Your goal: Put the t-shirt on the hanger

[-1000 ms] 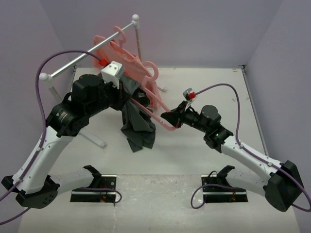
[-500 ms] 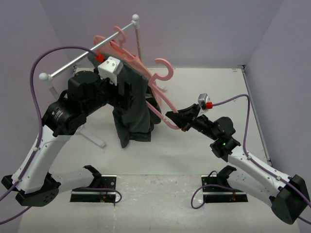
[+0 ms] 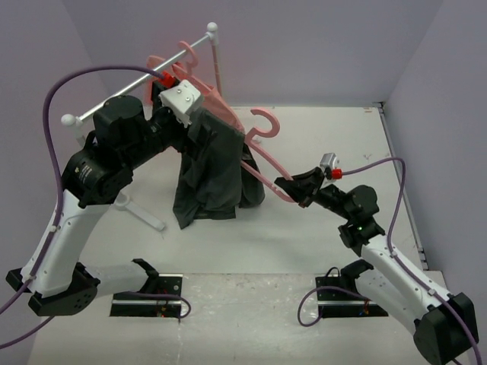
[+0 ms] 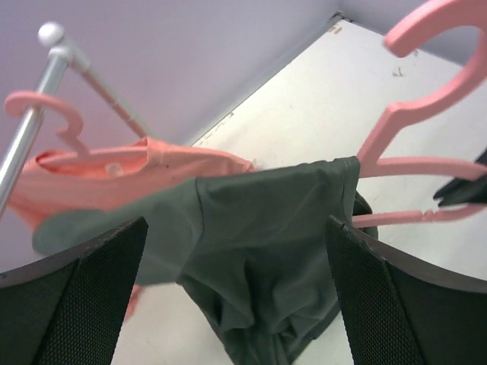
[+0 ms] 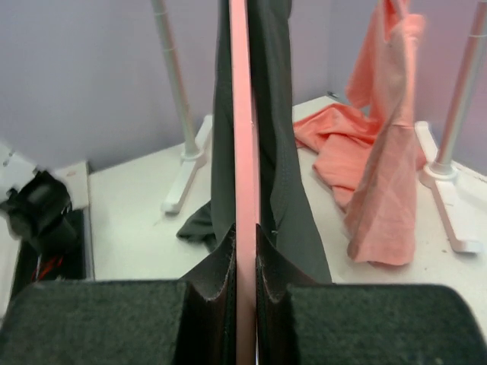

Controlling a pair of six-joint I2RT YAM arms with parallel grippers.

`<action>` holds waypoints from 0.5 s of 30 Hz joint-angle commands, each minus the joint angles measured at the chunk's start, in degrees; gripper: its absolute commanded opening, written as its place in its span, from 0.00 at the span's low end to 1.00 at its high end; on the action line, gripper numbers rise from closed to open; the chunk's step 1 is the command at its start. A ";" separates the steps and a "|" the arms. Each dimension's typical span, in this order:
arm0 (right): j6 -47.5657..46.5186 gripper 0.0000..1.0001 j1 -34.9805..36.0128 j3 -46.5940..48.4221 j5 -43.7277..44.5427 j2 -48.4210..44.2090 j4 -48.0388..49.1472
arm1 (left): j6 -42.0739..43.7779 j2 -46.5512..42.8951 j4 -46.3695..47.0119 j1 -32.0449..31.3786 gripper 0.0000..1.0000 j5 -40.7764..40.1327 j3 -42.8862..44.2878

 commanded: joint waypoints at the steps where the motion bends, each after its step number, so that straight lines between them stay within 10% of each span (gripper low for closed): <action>1: -6.24 0.00 -8.61 3.59 -30.74 3.60 1.09 | 18.72 -1.36 2.14 -0.23 0.99 13.77 -3.93; 15: -31.50 0.00 -12.70 19.81 -38.41 7.08 -33.39 | 19.60 -1.22 -7.56 -0.24 0.82 32.31 -12.25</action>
